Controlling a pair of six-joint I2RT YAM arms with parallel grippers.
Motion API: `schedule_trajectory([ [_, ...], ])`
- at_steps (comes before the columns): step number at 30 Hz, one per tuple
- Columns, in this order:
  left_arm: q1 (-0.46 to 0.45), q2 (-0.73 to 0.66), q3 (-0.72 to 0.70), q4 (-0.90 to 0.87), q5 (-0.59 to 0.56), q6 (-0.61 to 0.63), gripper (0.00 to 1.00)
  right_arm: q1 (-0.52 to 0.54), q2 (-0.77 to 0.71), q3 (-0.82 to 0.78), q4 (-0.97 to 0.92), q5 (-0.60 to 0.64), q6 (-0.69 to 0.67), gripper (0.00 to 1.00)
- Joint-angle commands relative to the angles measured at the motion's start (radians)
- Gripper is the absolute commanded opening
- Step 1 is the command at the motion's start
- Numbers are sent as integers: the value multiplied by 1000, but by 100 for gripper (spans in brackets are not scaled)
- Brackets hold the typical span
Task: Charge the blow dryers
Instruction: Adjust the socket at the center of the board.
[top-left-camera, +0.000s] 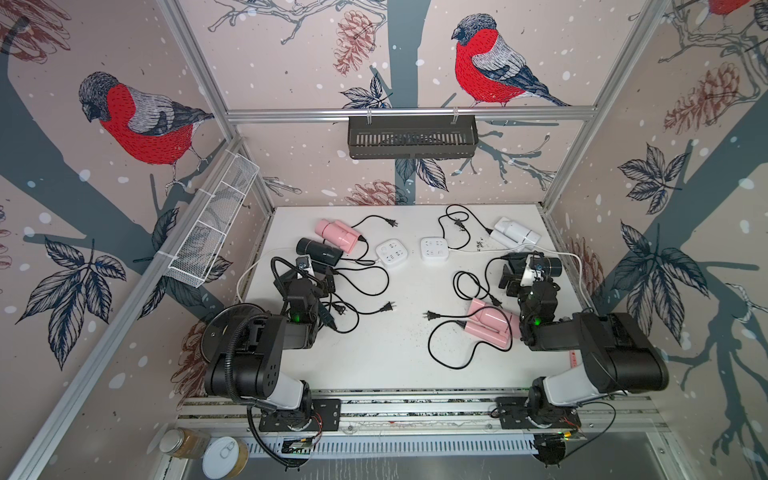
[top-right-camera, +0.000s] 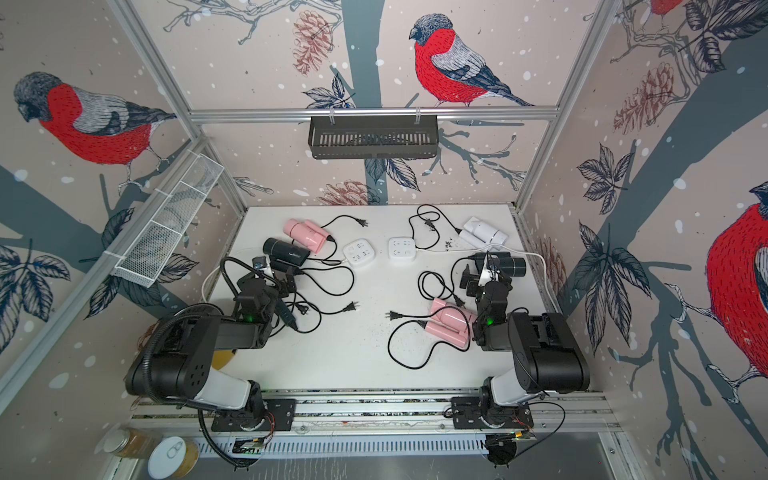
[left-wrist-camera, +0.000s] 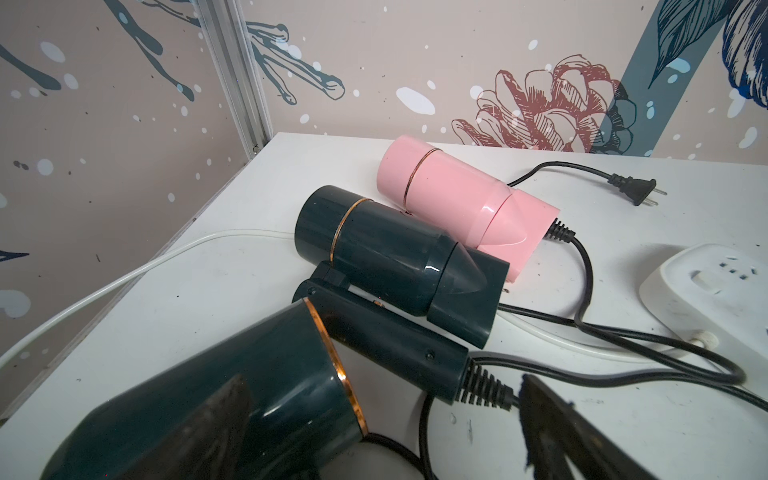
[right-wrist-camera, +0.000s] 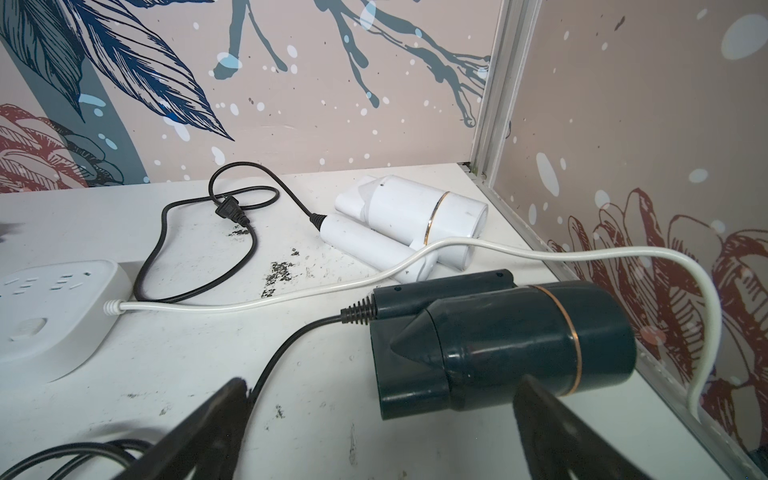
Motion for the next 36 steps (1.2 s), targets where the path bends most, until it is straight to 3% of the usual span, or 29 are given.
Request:
schedule_trajectory([
  [1, 3, -2, 5, 57, -9, 13, 100, -1, -4, 0, 33, -1, 13, 100],
  [6, 4, -5, -1, 63, -10, 15, 100, -5, -6, -4, 34, 6, 20, 100],
  [10, 4, -94, -11, 21, 11, 33, 100, 9, -50, -14, 37, 154, 61, 100],
  [14, -12, -275, 44, -206, -65, -31, 100, 82, -178, 111, -280, 236, 30, 100],
  [16, -26, -351, 69, -283, -61, -95, 100, 106, -222, 174, -412, 264, 100, 100],
  [19, -38, -404, 150, -425, -31, -202, 100, 133, -287, 269, -584, 178, 178, 100],
  [24, -45, -362, 329, -684, 100, -298, 100, 187, -313, 445, -822, 81, 209, 100],
  [27, -49, -338, 374, -732, 176, -337, 100, 196, -312, 503, -888, -31, 216, 100],
  [33, -86, -279, 430, -765, 283, -370, 99, 239, -332, 538, -916, -40, 284, 100],
  [36, -116, -234, 470, -790, 292, -369, 99, 246, -327, 555, -942, -103, 273, 100],
])
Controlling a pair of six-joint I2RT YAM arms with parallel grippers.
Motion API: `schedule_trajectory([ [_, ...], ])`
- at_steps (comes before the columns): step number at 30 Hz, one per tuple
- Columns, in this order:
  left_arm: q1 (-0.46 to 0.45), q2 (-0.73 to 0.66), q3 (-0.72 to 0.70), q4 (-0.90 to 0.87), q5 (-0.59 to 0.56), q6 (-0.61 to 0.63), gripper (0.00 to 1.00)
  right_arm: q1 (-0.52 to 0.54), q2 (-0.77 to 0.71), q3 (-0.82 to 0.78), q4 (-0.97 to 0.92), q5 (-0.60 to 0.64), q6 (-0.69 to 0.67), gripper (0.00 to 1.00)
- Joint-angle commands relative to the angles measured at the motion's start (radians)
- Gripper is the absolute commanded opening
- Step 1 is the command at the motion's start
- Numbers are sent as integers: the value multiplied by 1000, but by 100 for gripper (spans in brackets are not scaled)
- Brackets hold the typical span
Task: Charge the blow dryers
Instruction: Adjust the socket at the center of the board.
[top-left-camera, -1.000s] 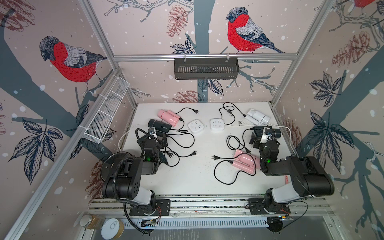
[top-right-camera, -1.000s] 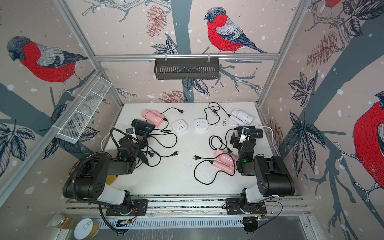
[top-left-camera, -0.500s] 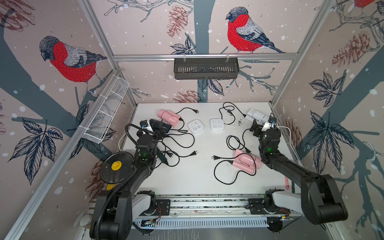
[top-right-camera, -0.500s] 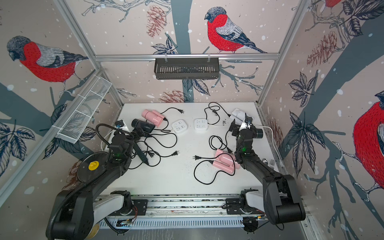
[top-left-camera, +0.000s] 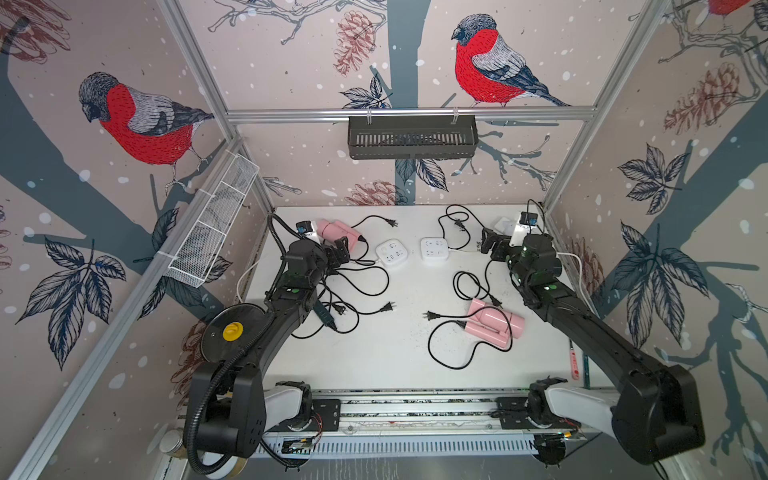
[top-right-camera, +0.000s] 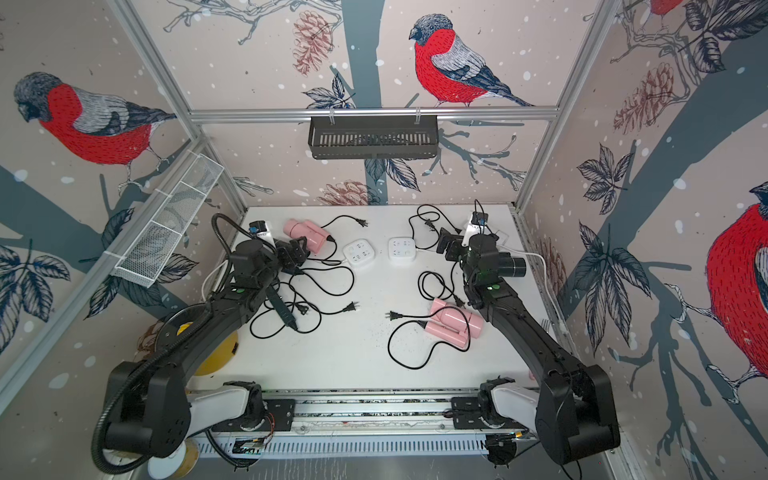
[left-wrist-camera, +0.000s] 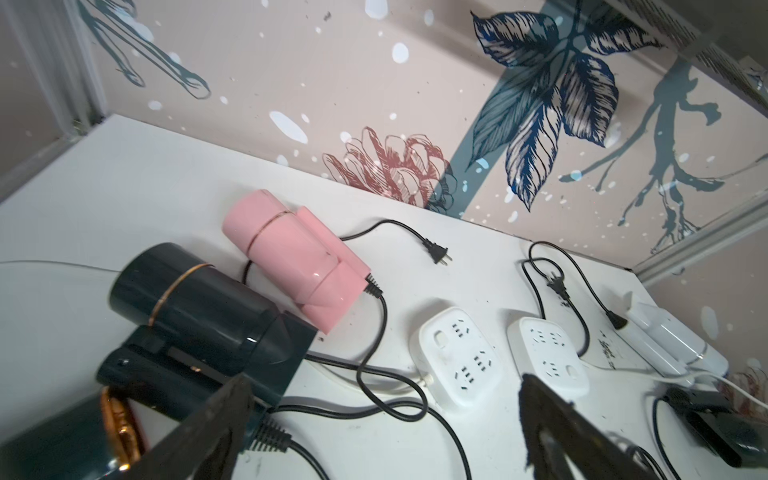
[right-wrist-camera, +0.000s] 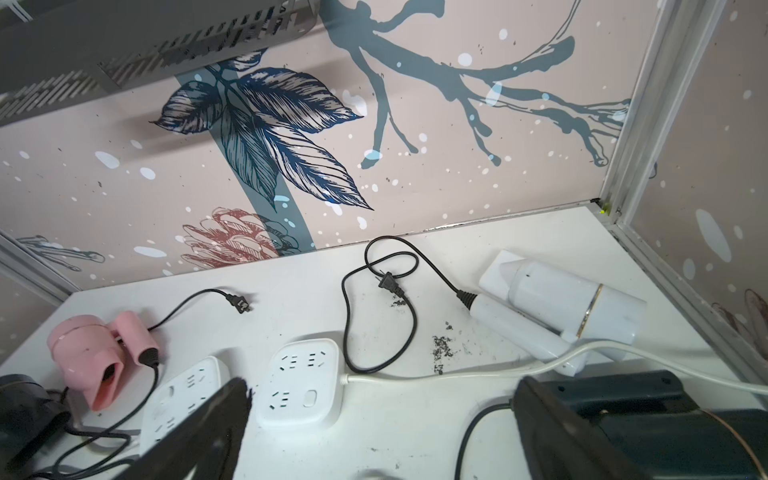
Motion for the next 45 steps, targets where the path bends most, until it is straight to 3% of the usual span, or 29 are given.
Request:
schedule_trajectory([
  [1, -24, 37, 38, -35, 49, -25, 99, 10, -3, 17, -38, -73, 23, 100],
  [6, -38, 142, 134, -80, 74, -18, 99, 8, 2, -1, 21, -140, 10, 100],
  [15, -45, 472, 508, -363, 93, 37, 90, 0, 25, 3, 33, -231, 27, 100],
  [24, -109, 700, 741, -525, 25, 48, 89, 106, -28, -62, 35, -142, -23, 100],
  [36, -199, 750, 740, -579, 22, -27, 88, 207, -2, -133, 98, -106, -4, 100],
  [45, -242, 769, 724, -544, 33, -90, 87, 210, 66, -81, 95, -137, 50, 100],
])
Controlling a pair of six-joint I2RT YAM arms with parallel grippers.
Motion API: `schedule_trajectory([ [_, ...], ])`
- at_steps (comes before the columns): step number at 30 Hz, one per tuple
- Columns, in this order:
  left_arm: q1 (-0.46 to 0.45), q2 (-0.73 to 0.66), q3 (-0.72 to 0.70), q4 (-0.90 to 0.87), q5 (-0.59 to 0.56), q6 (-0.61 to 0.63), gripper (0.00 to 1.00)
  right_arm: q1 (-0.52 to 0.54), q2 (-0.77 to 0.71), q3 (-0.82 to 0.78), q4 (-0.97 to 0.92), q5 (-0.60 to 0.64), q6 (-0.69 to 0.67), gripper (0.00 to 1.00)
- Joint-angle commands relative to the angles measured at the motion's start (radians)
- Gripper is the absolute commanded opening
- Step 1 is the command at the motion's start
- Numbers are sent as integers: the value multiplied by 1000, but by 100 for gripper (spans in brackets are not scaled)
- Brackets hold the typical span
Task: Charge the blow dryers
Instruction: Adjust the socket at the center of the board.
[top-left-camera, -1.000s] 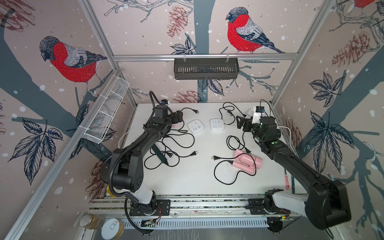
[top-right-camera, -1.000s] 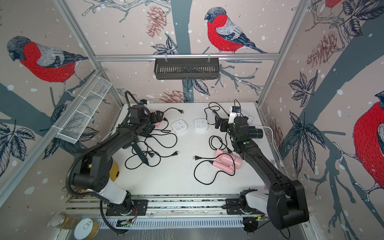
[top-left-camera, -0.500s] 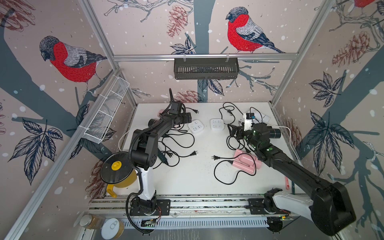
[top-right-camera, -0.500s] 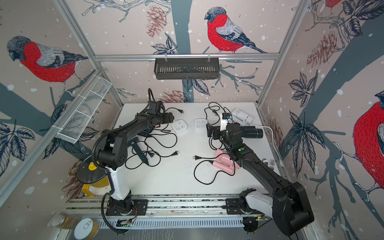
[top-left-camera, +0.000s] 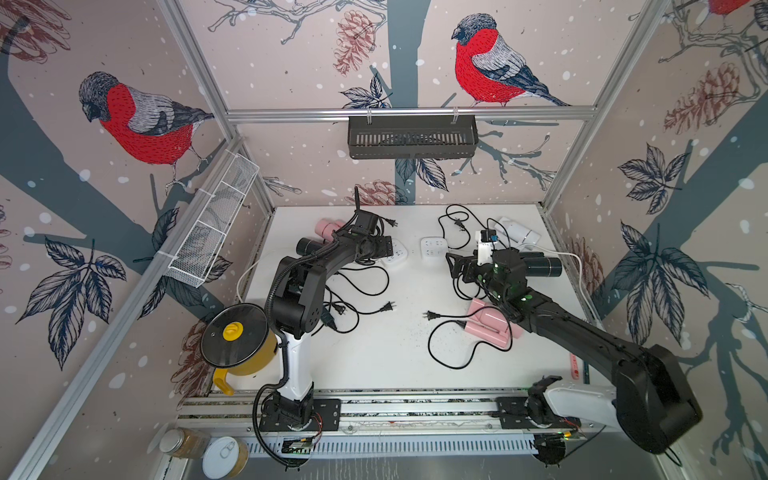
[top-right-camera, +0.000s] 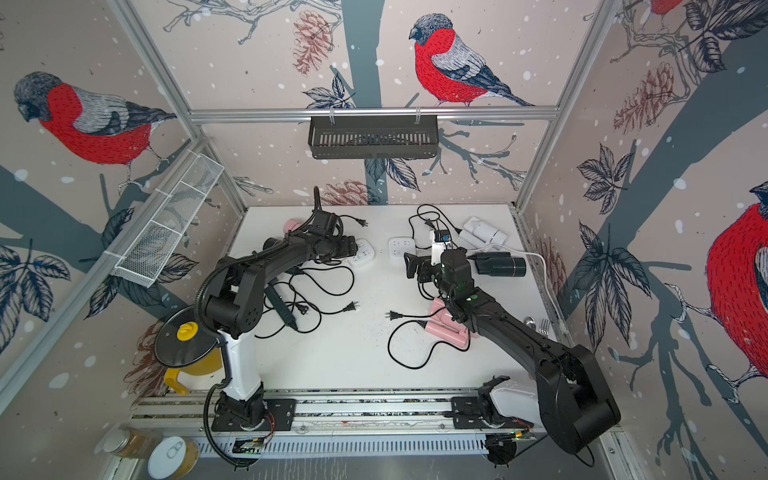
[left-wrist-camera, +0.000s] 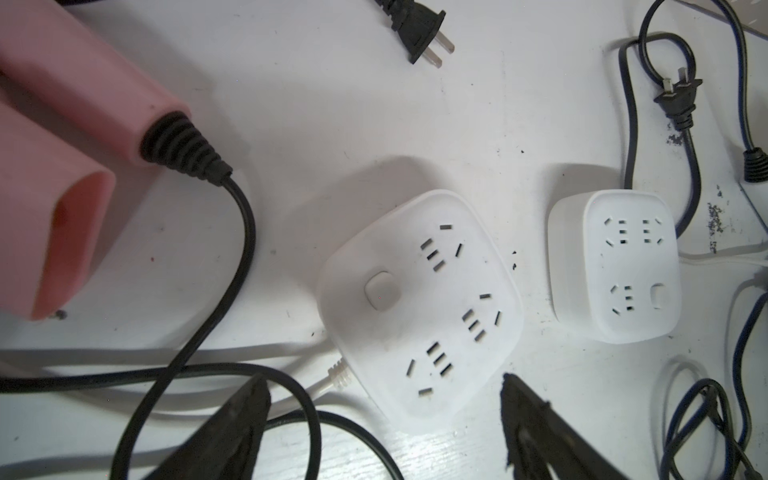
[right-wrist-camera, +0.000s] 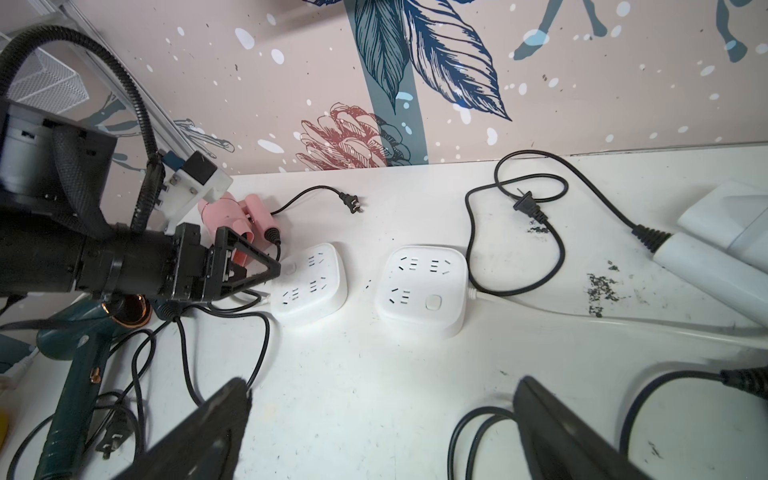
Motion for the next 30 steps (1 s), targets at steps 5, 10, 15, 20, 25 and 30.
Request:
schedule_trajectory([
  [5, -41, 36, 13, 11, 33, -46, 87, -39, 57, 37, 21, -72, 57, 100],
  [10, -74, 42, 9, 28, 34, -53, 87, -79, 53, 33, 29, -114, 82, 100],
  [15, -85, 71, 22, 56, 64, -63, 87, -102, 38, 28, 22, -120, 92, 100],
  [20, -94, 102, 48, 96, 100, -72, 86, -120, 20, 25, 18, -138, 103, 100],
  [25, -99, 125, 91, 133, 147, -72, 85, -124, -18, 10, 11, -119, 97, 100],
  [30, -98, 48, 83, 166, 129, -30, 85, -119, -16, 11, 0, -129, 91, 97],
])
